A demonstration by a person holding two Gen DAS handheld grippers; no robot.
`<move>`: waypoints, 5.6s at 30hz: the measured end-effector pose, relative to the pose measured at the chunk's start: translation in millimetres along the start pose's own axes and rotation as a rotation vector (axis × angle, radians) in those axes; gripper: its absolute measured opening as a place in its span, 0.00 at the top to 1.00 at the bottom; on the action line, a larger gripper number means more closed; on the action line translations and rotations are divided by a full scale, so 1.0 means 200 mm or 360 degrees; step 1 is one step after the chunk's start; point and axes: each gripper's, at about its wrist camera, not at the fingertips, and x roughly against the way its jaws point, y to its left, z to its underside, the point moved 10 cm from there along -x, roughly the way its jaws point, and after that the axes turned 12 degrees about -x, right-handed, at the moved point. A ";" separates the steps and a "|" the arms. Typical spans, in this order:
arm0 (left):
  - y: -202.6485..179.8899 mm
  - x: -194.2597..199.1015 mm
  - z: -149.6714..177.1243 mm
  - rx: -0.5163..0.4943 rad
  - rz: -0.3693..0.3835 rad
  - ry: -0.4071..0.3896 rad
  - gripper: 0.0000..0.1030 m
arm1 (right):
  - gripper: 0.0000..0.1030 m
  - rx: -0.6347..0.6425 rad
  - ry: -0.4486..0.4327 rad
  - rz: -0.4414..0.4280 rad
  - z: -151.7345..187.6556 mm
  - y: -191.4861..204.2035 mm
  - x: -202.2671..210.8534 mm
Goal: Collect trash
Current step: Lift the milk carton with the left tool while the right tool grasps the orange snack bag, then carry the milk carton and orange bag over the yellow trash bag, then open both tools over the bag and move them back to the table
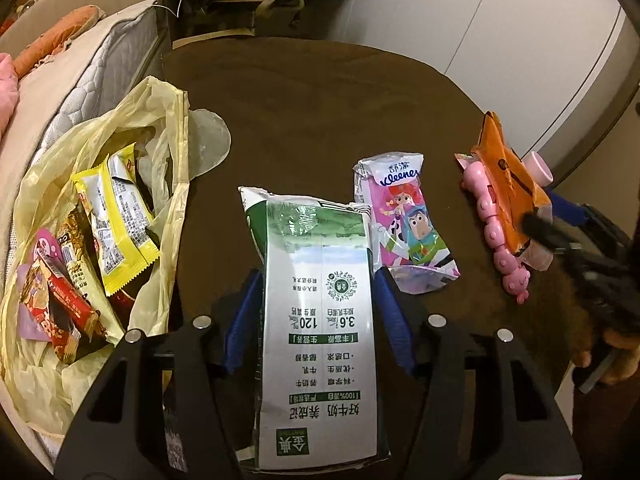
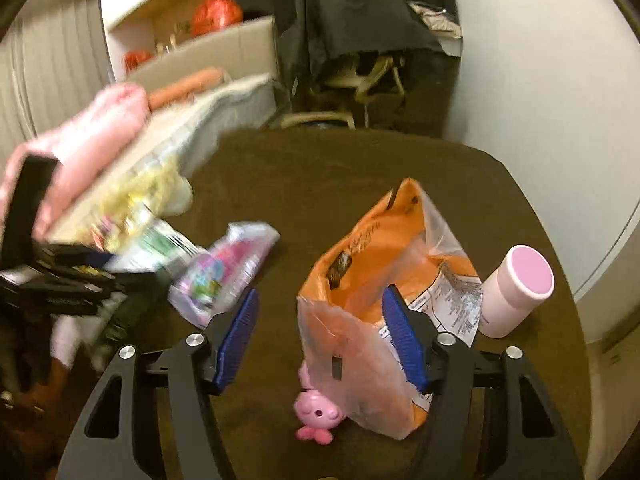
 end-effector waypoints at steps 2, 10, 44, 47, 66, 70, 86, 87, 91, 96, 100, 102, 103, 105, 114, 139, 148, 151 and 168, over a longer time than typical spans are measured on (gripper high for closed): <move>0.00 0.01 0.01 -0.0004 0.0013 -0.0003 0.47 | 0.64 -0.0006 0.0017 0.0029 0.02 -0.02 -0.02; -0.04 0.01 0.01 -0.0068 0.0020 0.0005 0.47 | 0.84 -0.0203 -0.0100 -0.0009 -0.03 -0.18 0.13; 0.21 0.66 -0.20 0.0120 -0.0073 -0.0573 0.85 | 0.84 0.0025 -0.0373 -0.0238 -0.33 0.31 0.49; 0.27 0.70 -0.18 0.0146 -0.0074 -0.0597 0.85 | 0.84 0.0088 -0.0391 -0.0242 -0.36 0.40 0.48; 0.77 0.29 -0.21 0.0486 -0.0159 -0.0462 0.35 | 0.84 -0.0030 -0.0226 -0.0185 -0.20 0.17 0.23; 0.83 0.12 -0.22 0.0481 -0.0059 -0.0326 0.35 | 0.84 -0.0049 -0.0205 -0.0187 -0.18 0.15 0.19; 0.76 0.15 -0.24 0.0518 0.0098 -0.0357 0.48 | 0.84 0.0045 -0.0232 -0.0193 -0.28 0.29 0.21; 0.76 0.20 -0.24 0.0502 0.0081 -0.0387 0.48 | 0.84 0.0058 -0.0238 -0.0208 -0.29 0.32 0.21; 0.79 0.41 -0.21 0.0446 -0.0027 -0.0509 0.48 | 0.84 0.0146 -0.0268 -0.0304 -0.36 0.51 0.23; 0.85 0.63 -0.13 0.0406 -0.0142 -0.0600 0.48 | 0.84 0.0272 -0.0267 -0.0425 -0.39 0.80 0.22; 0.93 0.75 -0.05 0.0442 -0.0161 -0.0630 0.48 | 0.84 0.0348 -0.0241 -0.0512 -0.39 1.02 0.18; 0.99 0.80 0.01 0.0468 -0.0186 -0.0645 0.48 | 0.84 0.0363 -0.0213 -0.0577 -0.38 1.14 0.16; 1.01 0.82 0.03 0.0479 -0.0198 -0.0648 0.48 | 0.84 0.0367 -0.0198 -0.0611 -0.38 1.20 0.15; 1.08 0.86 0.10 0.0508 -0.0215 -0.0644 0.48 | 0.84 0.0364 -0.0169 -0.0677 -0.37 1.30 0.13; 1.19 0.77 0.27 0.0627 -0.0026 -0.0637 0.48 | 0.84 0.0230 0.0140 -0.0995 -0.22 1.62 -0.12; 1.29 0.34 0.41 0.0690 0.0100 -0.0323 0.47 | 0.83 0.0591 0.0400 -0.0677 0.10 1.64 -0.56; 1.31 0.56 0.32 0.0697 -0.0006 -0.0457 0.40 | 0.54 0.0632 0.0216 -0.0598 0.03 1.59 -0.42; 1.31 0.65 0.29 0.0678 -0.0117 -0.0514 0.40 | 0.51 0.0578 0.0165 -0.0580 -0.01 1.52 -0.34; 0.83 0.61 0.00 0.0410 -0.0095 -0.0557 0.40 | 0.40 0.0152 -0.0121 -0.0236 -0.14 0.67 0.05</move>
